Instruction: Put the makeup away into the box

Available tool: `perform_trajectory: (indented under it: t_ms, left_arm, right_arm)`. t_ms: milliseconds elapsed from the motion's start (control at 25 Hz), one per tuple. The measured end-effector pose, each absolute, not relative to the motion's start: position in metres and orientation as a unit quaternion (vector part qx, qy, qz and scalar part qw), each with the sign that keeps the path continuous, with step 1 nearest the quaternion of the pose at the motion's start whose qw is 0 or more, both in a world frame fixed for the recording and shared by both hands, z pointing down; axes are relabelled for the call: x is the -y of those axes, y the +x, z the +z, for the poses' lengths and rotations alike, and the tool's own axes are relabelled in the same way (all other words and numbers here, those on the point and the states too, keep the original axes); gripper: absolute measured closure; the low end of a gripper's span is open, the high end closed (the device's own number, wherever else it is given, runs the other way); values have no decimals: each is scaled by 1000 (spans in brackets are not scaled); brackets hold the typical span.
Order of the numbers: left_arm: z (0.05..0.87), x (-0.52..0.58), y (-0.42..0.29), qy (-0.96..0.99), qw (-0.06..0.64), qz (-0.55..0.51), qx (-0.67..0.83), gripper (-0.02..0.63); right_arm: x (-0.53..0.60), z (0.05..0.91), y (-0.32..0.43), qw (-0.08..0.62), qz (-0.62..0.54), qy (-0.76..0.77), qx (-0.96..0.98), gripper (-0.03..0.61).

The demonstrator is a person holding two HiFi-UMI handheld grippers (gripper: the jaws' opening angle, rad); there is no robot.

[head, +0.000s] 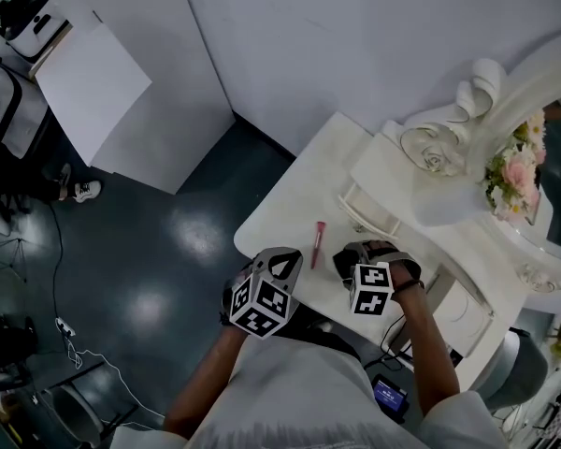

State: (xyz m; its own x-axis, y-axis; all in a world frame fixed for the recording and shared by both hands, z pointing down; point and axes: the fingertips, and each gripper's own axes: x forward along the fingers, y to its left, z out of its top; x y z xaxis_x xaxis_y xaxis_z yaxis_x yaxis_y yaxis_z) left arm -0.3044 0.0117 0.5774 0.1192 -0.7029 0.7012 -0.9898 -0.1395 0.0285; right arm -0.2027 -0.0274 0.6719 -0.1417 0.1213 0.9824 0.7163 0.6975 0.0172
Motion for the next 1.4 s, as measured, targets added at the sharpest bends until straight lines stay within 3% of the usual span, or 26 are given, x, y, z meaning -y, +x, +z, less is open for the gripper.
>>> perform_trajectory:
  t_ms: [680,1400]
  left_arm:
    - [580,-14,-298,700,262,282,602,594]
    - [574,-15,-300,698,255,282,607,595]
  right_arm:
    - [50,680,-207,575,-413,-338,620,235]
    - [47,683,-198,583,-426,-320,614,255]
